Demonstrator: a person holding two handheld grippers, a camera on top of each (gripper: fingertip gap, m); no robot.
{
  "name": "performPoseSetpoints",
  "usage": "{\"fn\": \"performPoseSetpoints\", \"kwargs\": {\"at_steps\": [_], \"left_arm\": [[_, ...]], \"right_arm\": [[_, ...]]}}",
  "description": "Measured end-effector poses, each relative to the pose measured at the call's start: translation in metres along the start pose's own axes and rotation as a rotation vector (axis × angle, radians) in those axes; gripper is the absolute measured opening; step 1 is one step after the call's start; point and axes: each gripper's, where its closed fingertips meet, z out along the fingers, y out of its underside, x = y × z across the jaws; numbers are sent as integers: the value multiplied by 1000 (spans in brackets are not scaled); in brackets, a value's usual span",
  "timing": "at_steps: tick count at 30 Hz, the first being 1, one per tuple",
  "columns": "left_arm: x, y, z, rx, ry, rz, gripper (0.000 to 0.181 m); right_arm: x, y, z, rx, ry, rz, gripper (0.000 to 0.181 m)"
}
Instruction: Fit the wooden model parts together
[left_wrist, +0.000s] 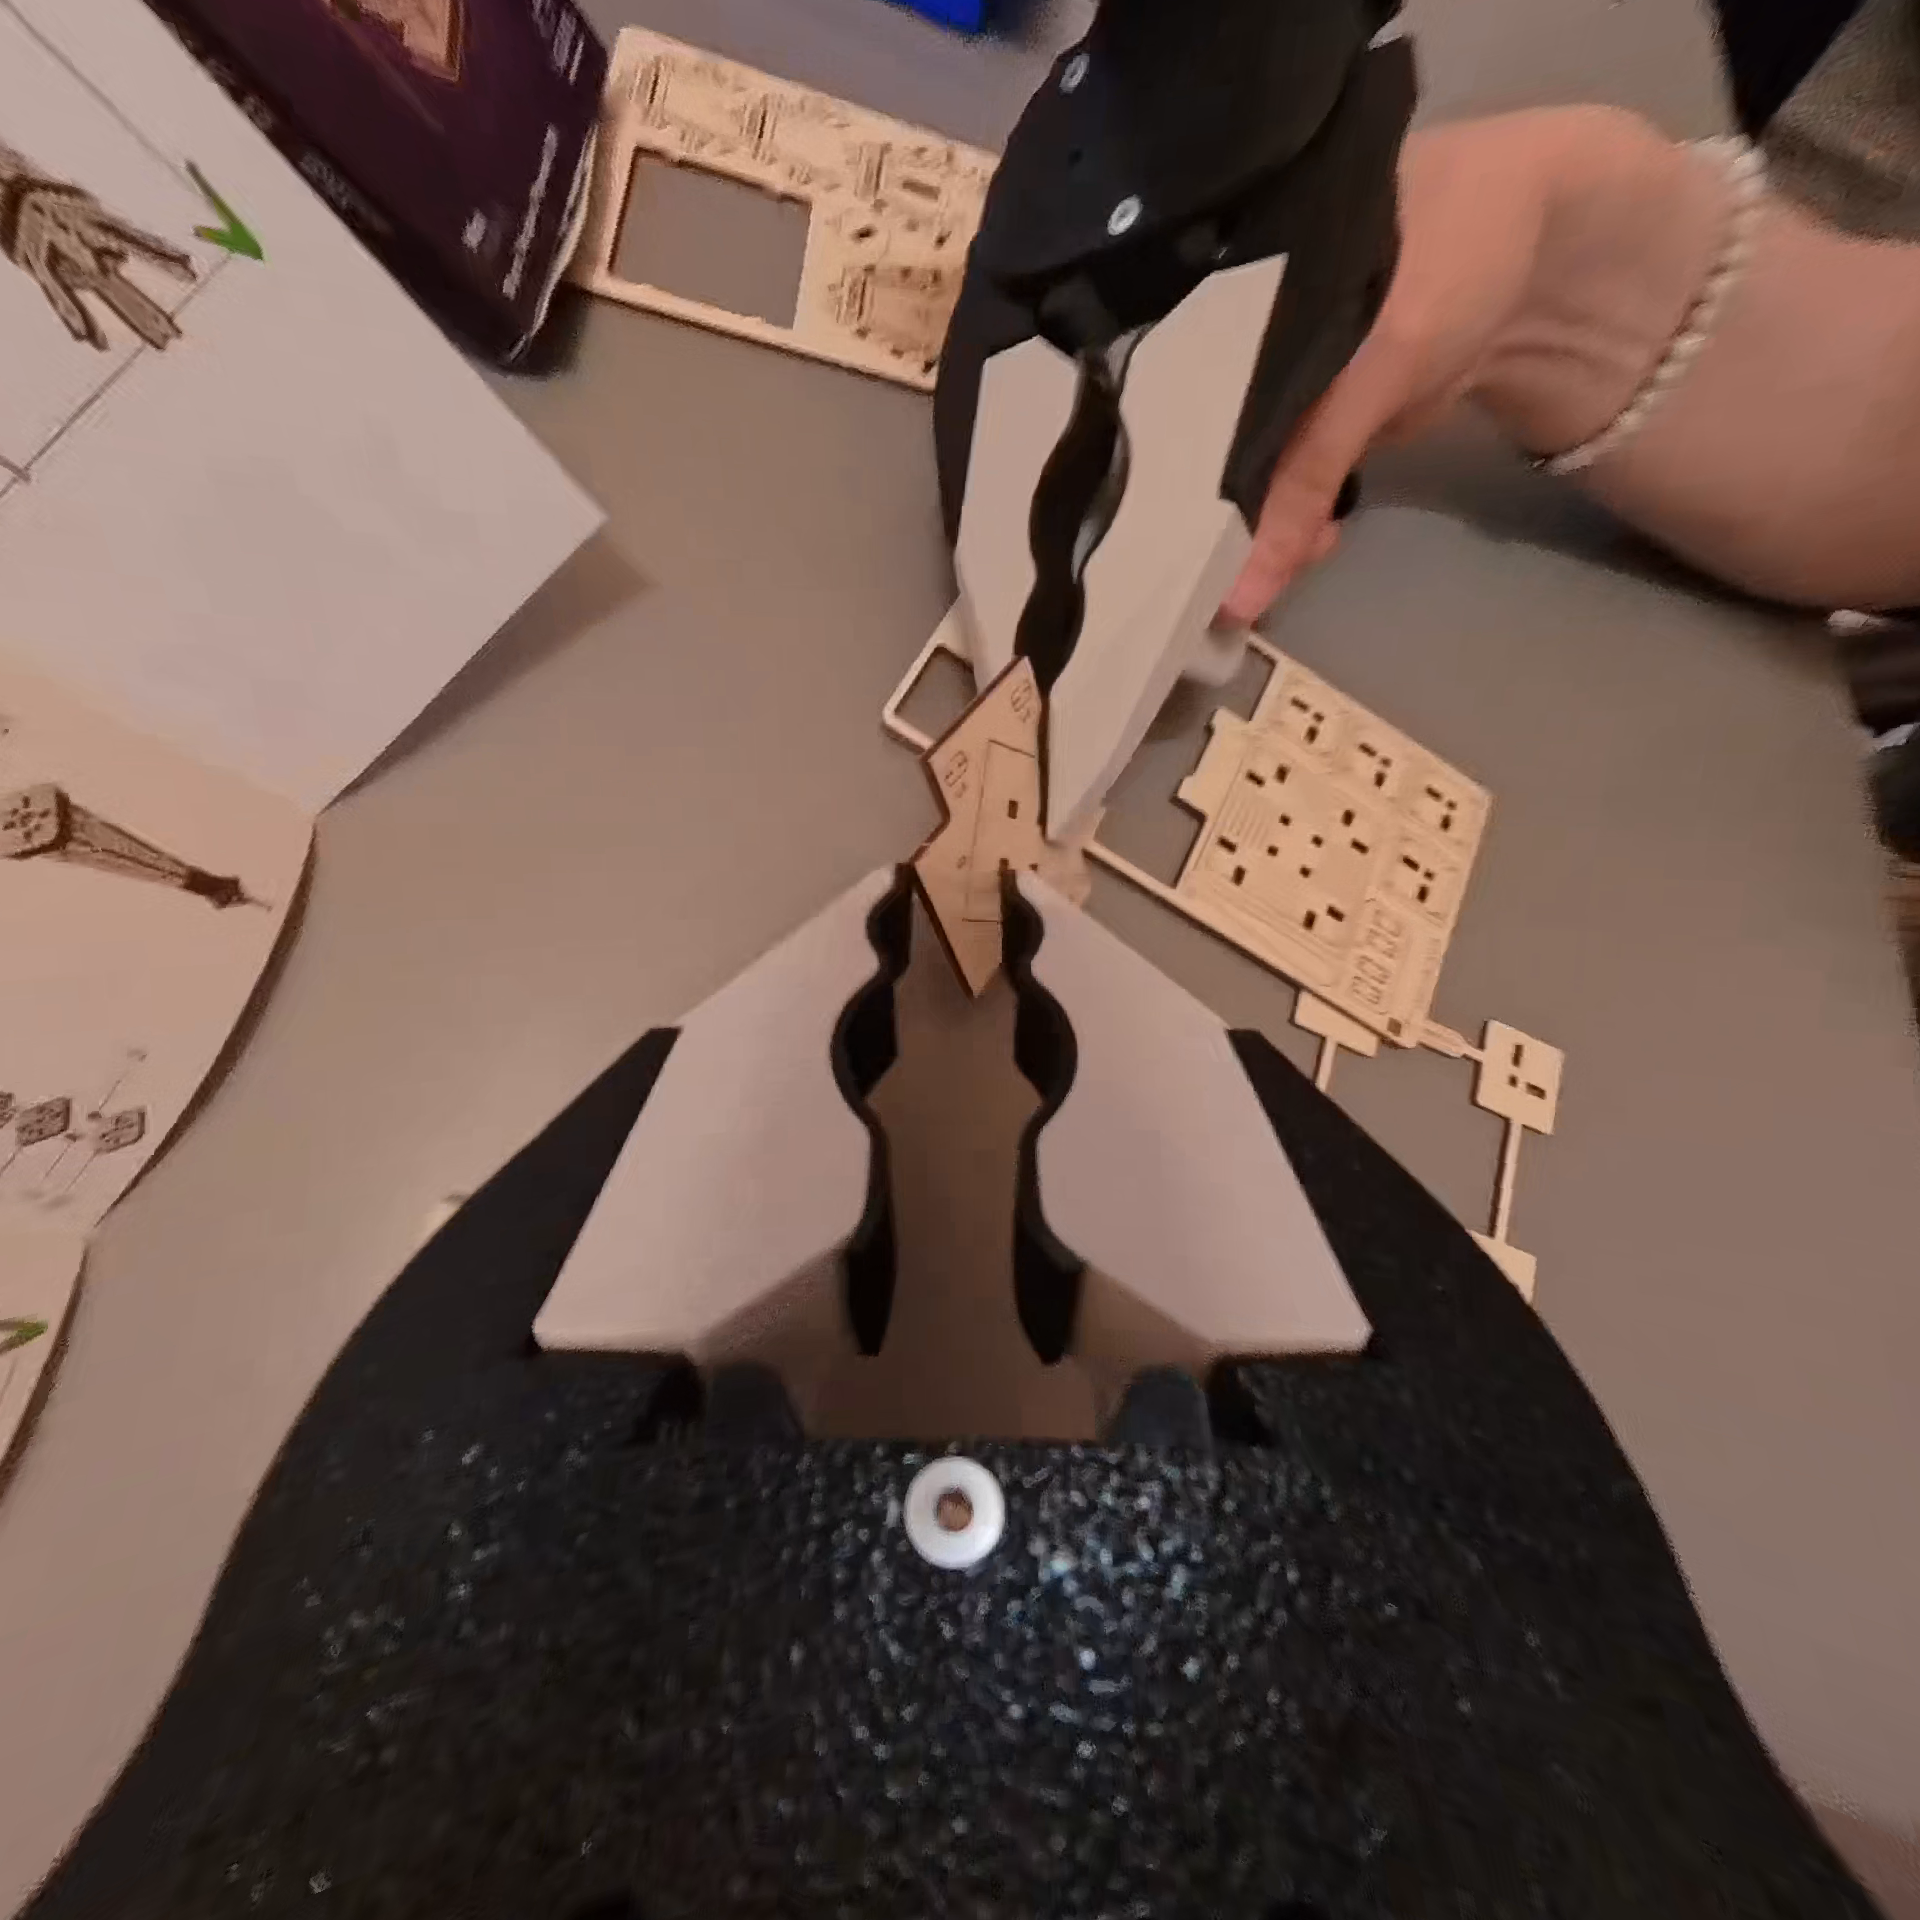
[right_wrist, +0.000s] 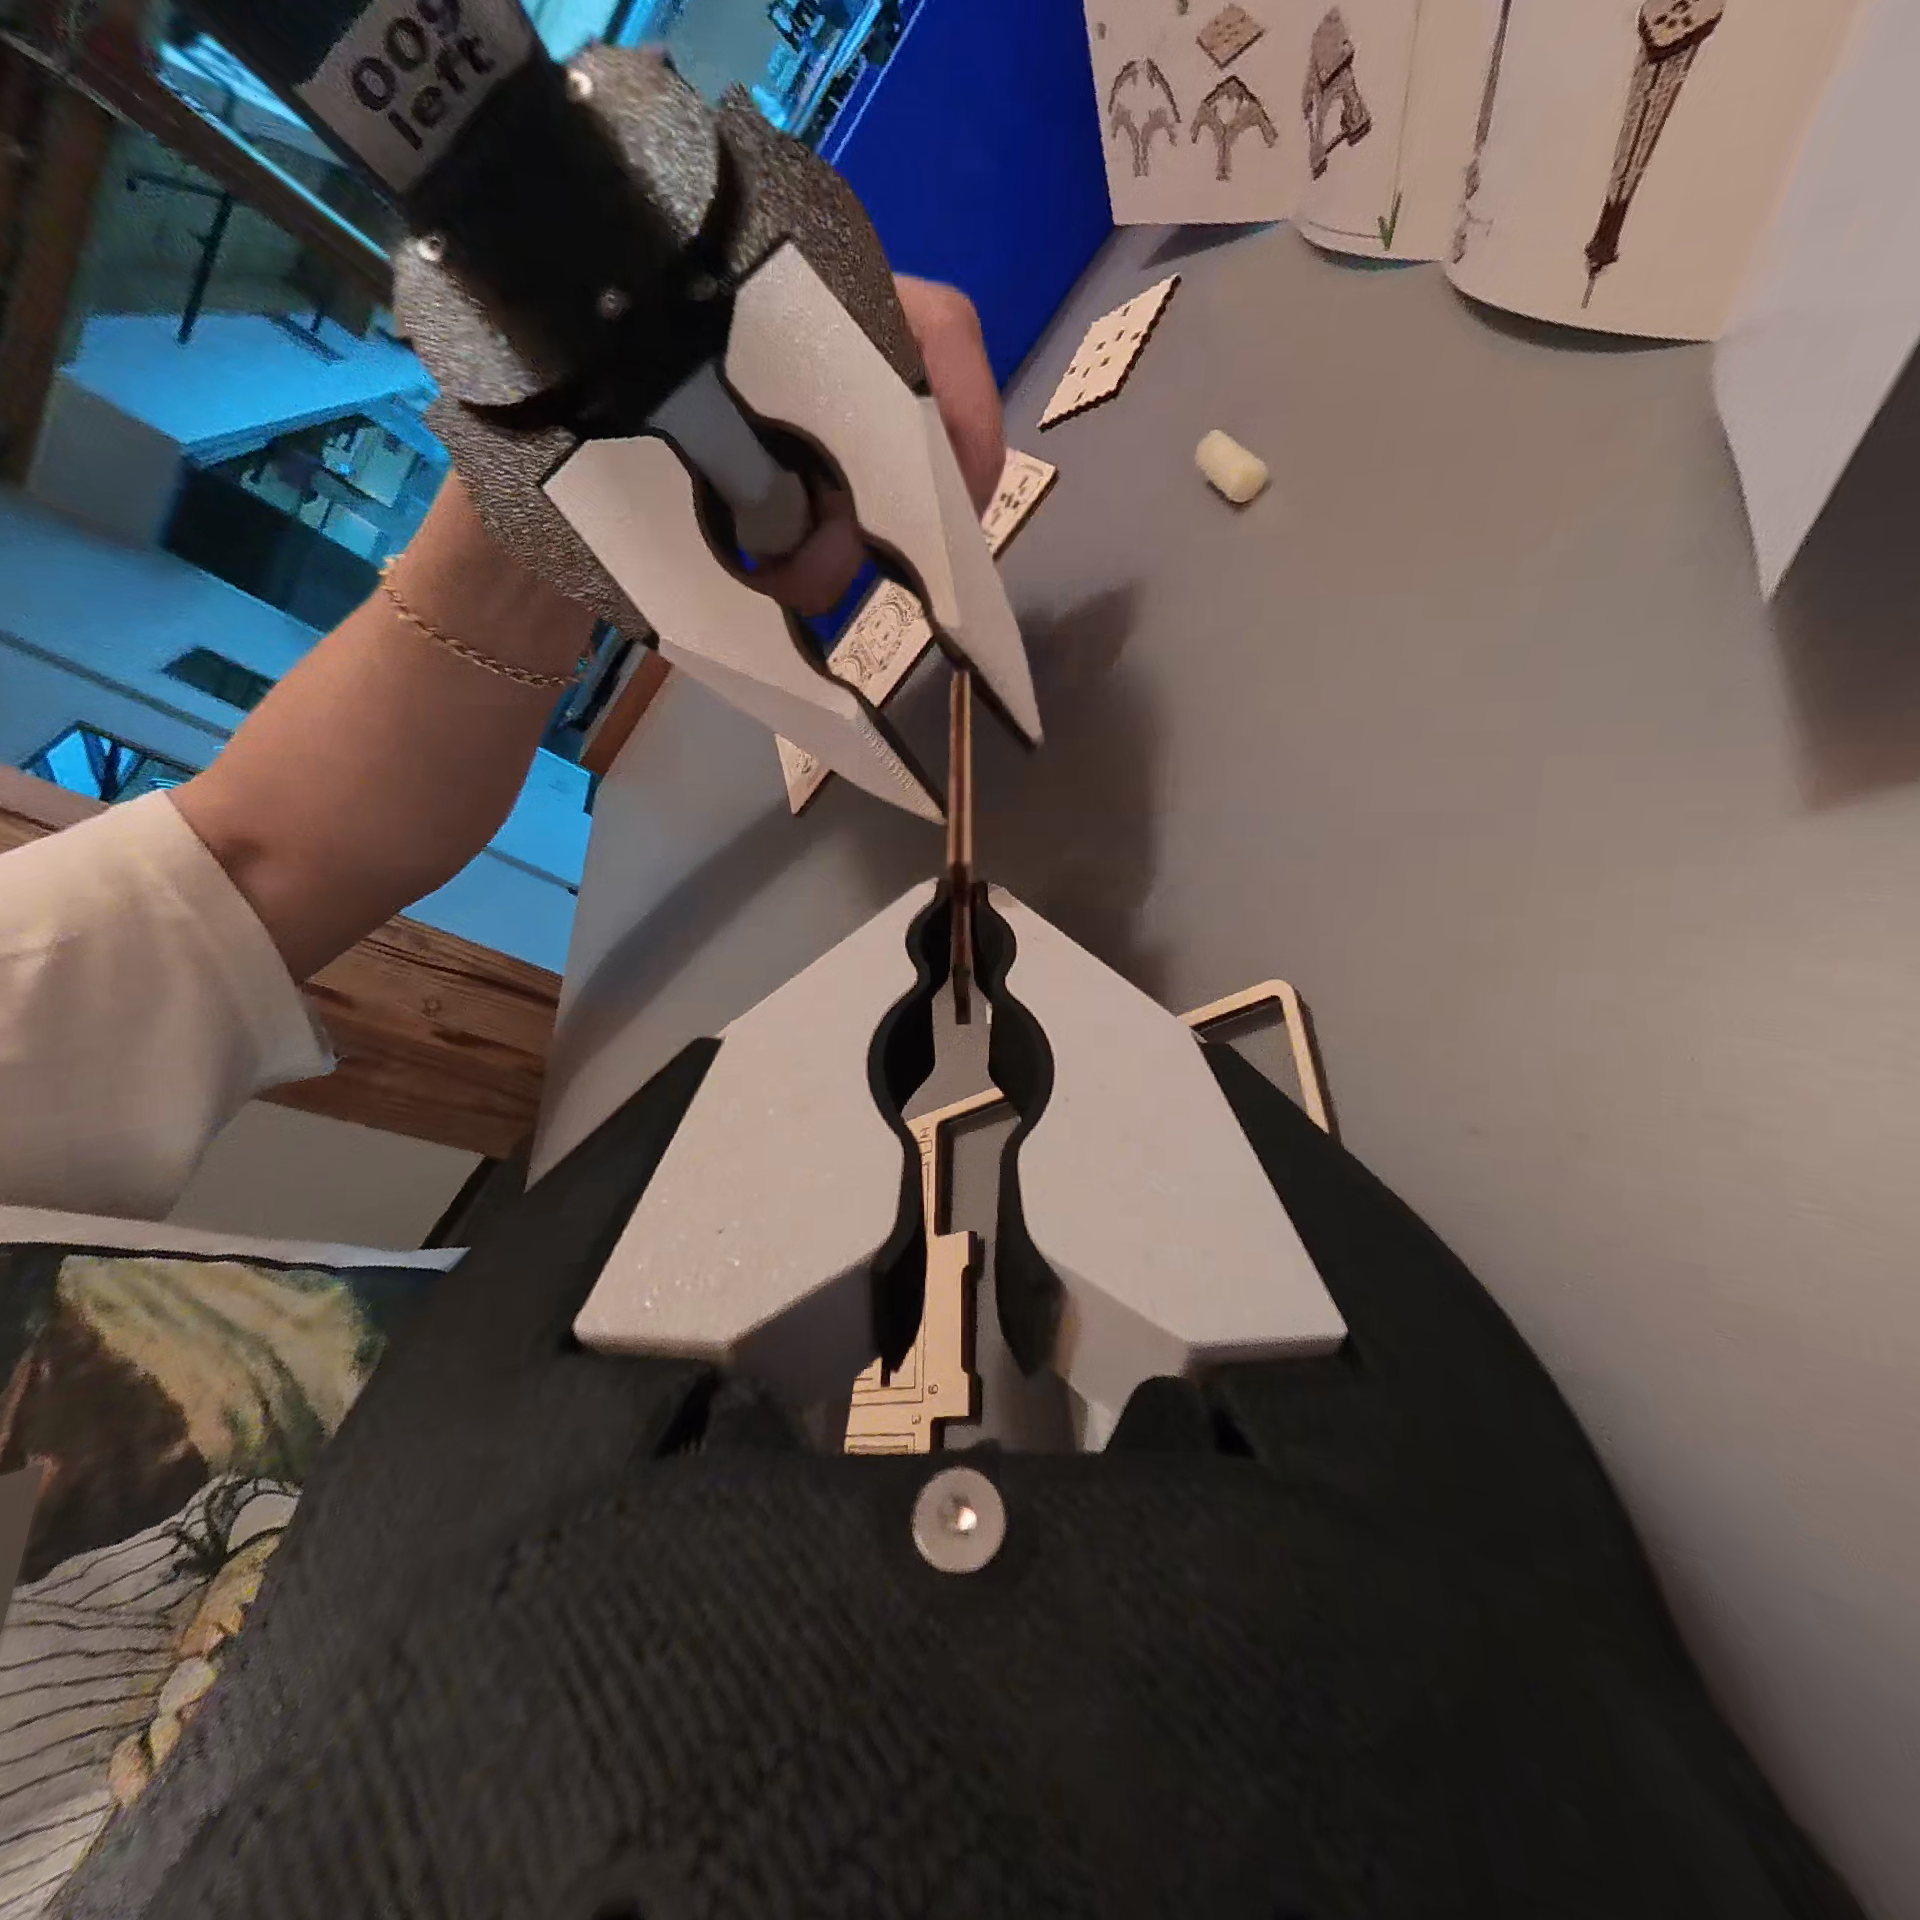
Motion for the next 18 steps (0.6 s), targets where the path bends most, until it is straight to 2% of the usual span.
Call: {"fn": "performPoseSetpoints", "kwargs": {"at_steps": [3, 5, 7, 11, 15, 18], "left_arm": [[6, -5, -5, 70, 89, -49, 1], [7, -2, -6, 76, 120, -82, 0], [9, 0, -6, 95, 165, -123, 0], [11, 6, -6, 115, 231, -171, 0], [14, 4, -10, 168, 283, -198, 0], [14, 7, -9, 152, 292, -199, 0]], "right_arm": [[2, -4, -3, 32, 5, 11, 7], [2, -12, -9, 87, -11, 17, 18], [5, -12, -14, 83, 7, 12, 6], [3, -5, -10, 25, 21, -31, 5], [-4, -8, -12, 40, -32, -50, 3], [-4, -5, -10, 20, -23, -60, 3]]}}
